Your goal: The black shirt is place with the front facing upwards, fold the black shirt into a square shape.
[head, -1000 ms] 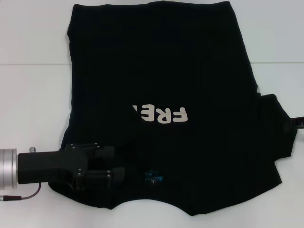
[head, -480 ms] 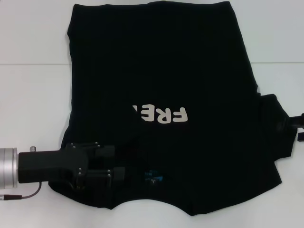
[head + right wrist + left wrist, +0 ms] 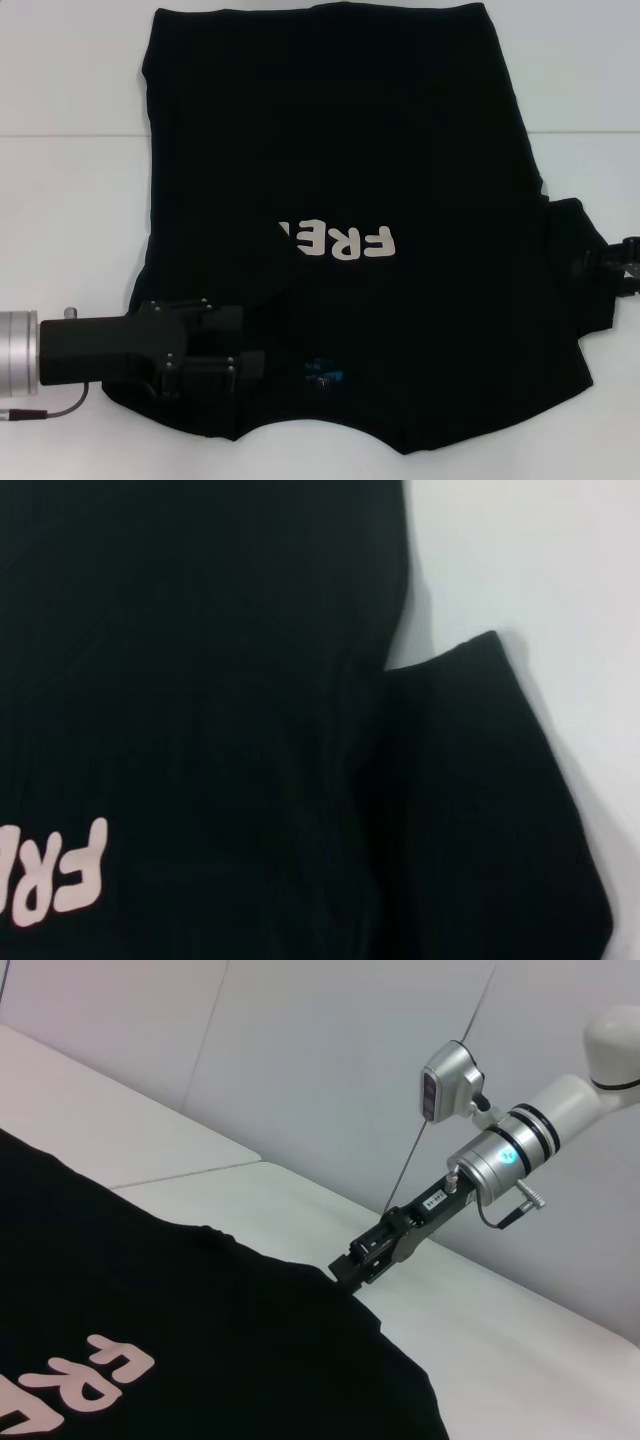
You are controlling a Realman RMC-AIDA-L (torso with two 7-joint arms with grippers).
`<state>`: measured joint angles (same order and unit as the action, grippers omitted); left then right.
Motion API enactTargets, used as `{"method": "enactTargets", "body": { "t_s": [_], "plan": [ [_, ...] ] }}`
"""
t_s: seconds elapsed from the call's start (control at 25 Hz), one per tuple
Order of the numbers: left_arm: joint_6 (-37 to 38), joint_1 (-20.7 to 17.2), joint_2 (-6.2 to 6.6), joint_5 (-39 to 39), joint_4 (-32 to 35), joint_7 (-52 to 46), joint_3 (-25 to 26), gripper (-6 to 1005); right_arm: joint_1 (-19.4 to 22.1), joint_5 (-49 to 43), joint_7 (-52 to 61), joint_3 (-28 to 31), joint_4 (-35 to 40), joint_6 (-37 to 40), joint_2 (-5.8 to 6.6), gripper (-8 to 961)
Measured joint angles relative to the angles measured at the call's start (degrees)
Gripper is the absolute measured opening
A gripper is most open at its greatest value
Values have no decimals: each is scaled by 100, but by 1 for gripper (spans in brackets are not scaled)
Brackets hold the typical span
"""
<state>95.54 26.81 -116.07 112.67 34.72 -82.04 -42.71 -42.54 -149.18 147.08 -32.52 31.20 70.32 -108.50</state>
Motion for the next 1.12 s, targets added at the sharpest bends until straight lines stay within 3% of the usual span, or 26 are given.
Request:
{"method": "enactTargets", "body": {
  "t_s": [0.52,0.92,1.12],
  "plan": [
    [-7,0,-11,0,-4,-11,0,792,-40,85,-76,41,0,103,-27,846],
    [-9,0,-11,0,-9,-14,-9,792,98,269,-190,6,36,150,57,842],
    [-9,0,-11,0,-9,-15,-4,792,179,251,-149,1,124,147,191,842]
  ]
}}
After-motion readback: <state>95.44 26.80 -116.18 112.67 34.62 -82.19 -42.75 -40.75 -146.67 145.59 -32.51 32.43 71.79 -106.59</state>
